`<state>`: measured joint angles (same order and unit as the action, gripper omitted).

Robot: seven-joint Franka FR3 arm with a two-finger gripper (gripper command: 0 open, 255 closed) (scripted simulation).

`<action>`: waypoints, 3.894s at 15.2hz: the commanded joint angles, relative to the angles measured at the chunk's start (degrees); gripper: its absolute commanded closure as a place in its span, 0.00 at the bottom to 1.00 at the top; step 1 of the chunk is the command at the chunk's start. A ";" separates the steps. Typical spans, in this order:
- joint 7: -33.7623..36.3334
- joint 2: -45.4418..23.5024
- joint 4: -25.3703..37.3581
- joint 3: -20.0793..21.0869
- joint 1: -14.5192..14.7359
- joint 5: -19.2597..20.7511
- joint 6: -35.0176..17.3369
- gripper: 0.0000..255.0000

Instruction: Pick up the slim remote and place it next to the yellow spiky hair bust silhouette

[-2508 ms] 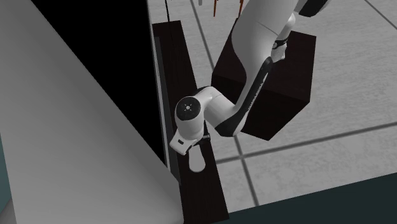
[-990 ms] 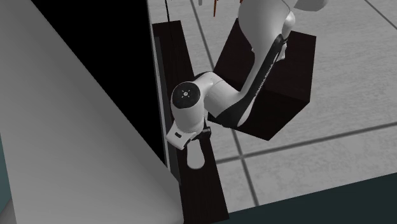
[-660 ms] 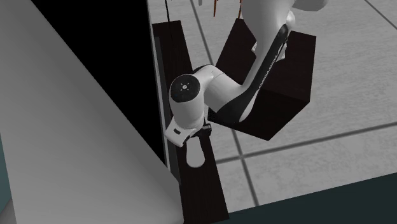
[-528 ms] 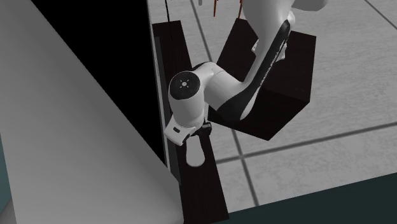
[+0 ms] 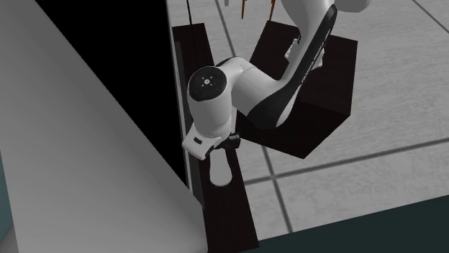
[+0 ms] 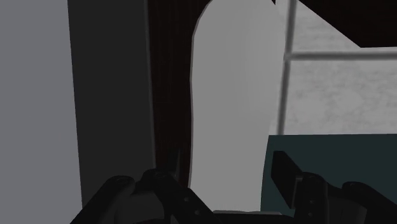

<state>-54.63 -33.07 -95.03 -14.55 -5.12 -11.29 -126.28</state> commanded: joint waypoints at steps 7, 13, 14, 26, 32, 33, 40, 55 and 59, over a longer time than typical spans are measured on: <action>0.75 3.37 1.37 -0.66 0.41 1.09 4.65 1.00; 1.24 5.34 3.14 -1.04 0.59 1.79 8.31 1.00; 1.32 5.63 3.48 -1.09 0.61 1.90 8.94 1.00; 2.14 8.33 8.83 -1.60 0.65 2.93 16.86 1.00; 2.46 9.04 12.42 -1.77 0.53 3.25 21.12 1.00; 2.51 9.11 13.09 -1.79 0.49 3.29 21.85 1.00; 2.79 9.18 18.39 -1.91 0.15 3.42 27.20 1.00; -8.07 30.95 -10.68 -7.60 -4.43 9.34 19.32 1.00; -11.55 35.45 -15.63 -9.63 -6.47 11.25 18.57 1.00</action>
<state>-65.05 1.59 -109.78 -23.58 -10.99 -0.39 -107.52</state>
